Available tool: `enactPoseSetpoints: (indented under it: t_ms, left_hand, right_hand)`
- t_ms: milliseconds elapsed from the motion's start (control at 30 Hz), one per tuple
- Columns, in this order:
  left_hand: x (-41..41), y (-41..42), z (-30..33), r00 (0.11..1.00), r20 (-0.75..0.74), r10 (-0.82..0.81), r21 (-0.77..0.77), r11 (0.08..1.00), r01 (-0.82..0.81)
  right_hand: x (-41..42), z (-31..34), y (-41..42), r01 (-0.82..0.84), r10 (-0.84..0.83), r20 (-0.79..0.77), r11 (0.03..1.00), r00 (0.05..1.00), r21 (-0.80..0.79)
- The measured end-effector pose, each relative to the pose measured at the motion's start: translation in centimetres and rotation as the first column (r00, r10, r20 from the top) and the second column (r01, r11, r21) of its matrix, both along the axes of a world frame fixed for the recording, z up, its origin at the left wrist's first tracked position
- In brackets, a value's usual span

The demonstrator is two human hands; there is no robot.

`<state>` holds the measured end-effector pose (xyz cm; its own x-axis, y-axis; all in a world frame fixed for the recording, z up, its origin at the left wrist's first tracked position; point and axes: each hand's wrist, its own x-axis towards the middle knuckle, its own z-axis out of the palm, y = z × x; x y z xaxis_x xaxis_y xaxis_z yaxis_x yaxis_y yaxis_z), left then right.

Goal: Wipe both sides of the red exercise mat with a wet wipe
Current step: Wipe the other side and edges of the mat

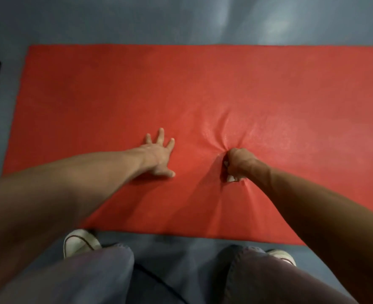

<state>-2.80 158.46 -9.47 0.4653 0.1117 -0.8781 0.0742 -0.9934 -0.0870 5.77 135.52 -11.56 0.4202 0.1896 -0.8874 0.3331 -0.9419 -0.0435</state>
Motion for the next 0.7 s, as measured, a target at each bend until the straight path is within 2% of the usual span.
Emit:
enactPoseSetpoints:
  t_ms: [167, 233, 300, 333, 400, 500, 600, 700]
  left_hand:
    - [0.1, -1.7, -0.3, 1.0, -0.005, 0.017, 0.081, 0.997, -0.017]
    - [0.3, -1.7, -0.5, 0.999, -0.032, 0.019, 0.098, 0.995, -0.015]
    - [0.9, -1.9, -1.0, 0.998, -0.05, 0.039, 0.102, 0.994, -0.034]
    - [1.2, -2.0, -0.9, 0.998, -0.053, 0.044, 0.11, 0.993, -0.038]
    - [1.3, -1.8, -1.0, 0.996, -0.065, 0.055, 0.119, 0.992, -0.047]
    - [1.6, -1.6, -1.2, 0.997, -0.059, 0.043, 0.125, 0.992, -0.035]
    - [1.9, -1.3, -1.4, 0.996, -0.057, 0.072, 0.13, 0.989, -0.064]
    - [2.4, -1.6, -1.6, 0.998, -0.035, 0.056, 0.153, 0.987, -0.05]
  right_hand:
    - [1.4, -0.4, -0.1, -0.038, 0.04, -0.135, 0.999, 0.99, 0.013]
    - [1.4, -0.1, -0.6, -0.101, 0.107, -0.222, 0.994, 0.969, 0.039]
    - [1.6, -0.1, -1.2, -0.213, 0.237, -0.171, 0.966, 0.956, 0.149]
    - [1.7, 0.1, -1.3, -0.213, 0.245, -0.155, 0.957, 0.957, 0.195]
    - [1.6, 0.0, -1.2, -0.259, 0.3, -0.213, 0.945, 0.93, 0.2]
    - [1.5, 0.4, -0.8, -0.14, 0.149, -0.254, 0.989, 0.956, 0.054]
    - [1.6, 0.6, -1.1, -0.089, 0.102, -0.278, 0.994, 0.955, 0.057]
    - [1.0, 1.3, -1.4, -0.081, 0.101, -0.226, 0.992, 0.969, 0.097]
